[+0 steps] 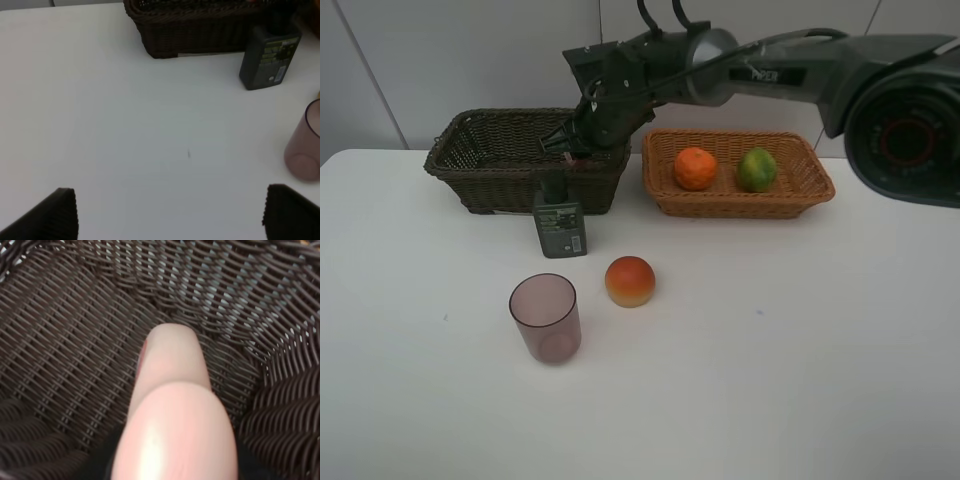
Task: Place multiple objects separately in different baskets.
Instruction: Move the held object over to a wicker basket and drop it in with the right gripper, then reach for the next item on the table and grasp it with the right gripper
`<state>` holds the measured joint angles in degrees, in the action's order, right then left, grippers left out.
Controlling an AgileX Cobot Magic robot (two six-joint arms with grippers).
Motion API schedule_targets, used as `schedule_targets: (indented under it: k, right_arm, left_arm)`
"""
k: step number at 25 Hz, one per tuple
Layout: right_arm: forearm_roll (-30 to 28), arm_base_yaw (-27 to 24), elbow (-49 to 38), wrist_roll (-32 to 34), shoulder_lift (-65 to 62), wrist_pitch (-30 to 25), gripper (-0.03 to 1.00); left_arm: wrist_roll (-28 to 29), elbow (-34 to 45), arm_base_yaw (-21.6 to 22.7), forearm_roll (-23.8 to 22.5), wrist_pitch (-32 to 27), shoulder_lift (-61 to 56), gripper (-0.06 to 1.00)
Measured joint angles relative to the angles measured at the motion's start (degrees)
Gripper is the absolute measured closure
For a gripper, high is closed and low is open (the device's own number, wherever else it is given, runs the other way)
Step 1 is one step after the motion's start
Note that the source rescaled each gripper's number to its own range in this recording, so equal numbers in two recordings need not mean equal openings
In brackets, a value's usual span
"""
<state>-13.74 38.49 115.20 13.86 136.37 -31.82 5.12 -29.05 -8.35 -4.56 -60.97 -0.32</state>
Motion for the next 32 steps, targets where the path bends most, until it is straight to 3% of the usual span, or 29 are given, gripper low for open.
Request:
schedule_targets:
  k: [3, 4, 9, 12, 16, 20, 32]
  right_arm:
    - [0.0, 0.0, 0.1, 0.0, 0.1, 0.5, 0.96]
    - [0.0, 0.0, 0.1, 0.0, 0.1, 0.7, 0.91]
    - [0.0, 0.0, 0.1, 0.0, 0.1, 1.0, 0.34]
    - [-0.1, 0.0, 0.1, 0.0, -0.3, 0.9, 0.18]
    - [-0.1, 0.0, 0.1, -0.1, -2.4, -2.1, 0.14]
    - [-0.1, 0.0, 0.1, -3.5, -6.2, -8.9, 0.13]
    - [7.5, 0.1, 0.3, -32.3, -12.7, -34.1, 0.13]
  left_arm:
    - [0.0, 0.0, 0.0, 0.0, 0.0, 0.0, -0.02]
    - [0.0, 0.0, 0.0, 0.0, 0.0, 0.0, -0.02]
    - [0.0, 0.0, 0.0, 0.0, 0.0, 0.0, -0.02]
    - [0.0, 0.0, 0.0, 0.0, 0.0, 0.0, -0.02]
    - [0.0, 0.0, 0.0, 0.0, 0.0, 0.0, -0.02]
    - [0.0, 0.0, 0.0, 0.0, 0.0, 0.0, -0.02]
    - [0.0, 0.0, 0.0, 0.0, 0.0, 0.0, -0.02]
